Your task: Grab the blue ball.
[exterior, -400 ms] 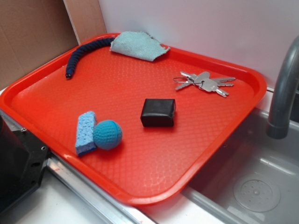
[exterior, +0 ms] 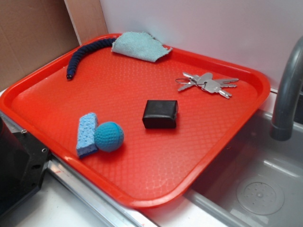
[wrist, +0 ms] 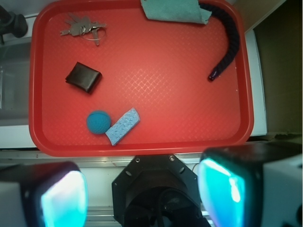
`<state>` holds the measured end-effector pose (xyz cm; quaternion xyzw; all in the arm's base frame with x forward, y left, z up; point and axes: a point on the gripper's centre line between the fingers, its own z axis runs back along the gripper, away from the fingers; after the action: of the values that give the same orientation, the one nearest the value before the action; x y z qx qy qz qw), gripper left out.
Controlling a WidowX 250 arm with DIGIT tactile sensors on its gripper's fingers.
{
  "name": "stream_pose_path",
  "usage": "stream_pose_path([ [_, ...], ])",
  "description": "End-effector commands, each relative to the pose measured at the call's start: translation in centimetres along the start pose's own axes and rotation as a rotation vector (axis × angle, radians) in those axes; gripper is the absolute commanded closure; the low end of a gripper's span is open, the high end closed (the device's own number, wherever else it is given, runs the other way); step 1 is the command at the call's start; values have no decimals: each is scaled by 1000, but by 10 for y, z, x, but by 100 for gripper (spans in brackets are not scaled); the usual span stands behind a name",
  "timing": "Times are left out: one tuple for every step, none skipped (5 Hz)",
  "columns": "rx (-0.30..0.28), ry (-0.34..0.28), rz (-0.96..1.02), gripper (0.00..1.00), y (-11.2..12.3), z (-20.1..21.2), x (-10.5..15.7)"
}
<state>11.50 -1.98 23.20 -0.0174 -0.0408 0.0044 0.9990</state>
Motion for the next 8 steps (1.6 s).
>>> stream_pose_path([
  [-14, -13, -327, 0, -20, -79, 16],
  [-32, -39, -462, 0, -32, -106, 27],
  [-27, -71, -580, 0, -49, -131, 42],
  [-77, -65, -693, 0, -64, -151, 45],
  [-106, -56, -761, 0, -70, -149, 35],
  [-115, -13, -778, 0, -70, -148, 21],
  [-102, 4, -803, 0, -75, -152, 7],
  [-69, 21, -809, 0, -79, -167, 0],
])
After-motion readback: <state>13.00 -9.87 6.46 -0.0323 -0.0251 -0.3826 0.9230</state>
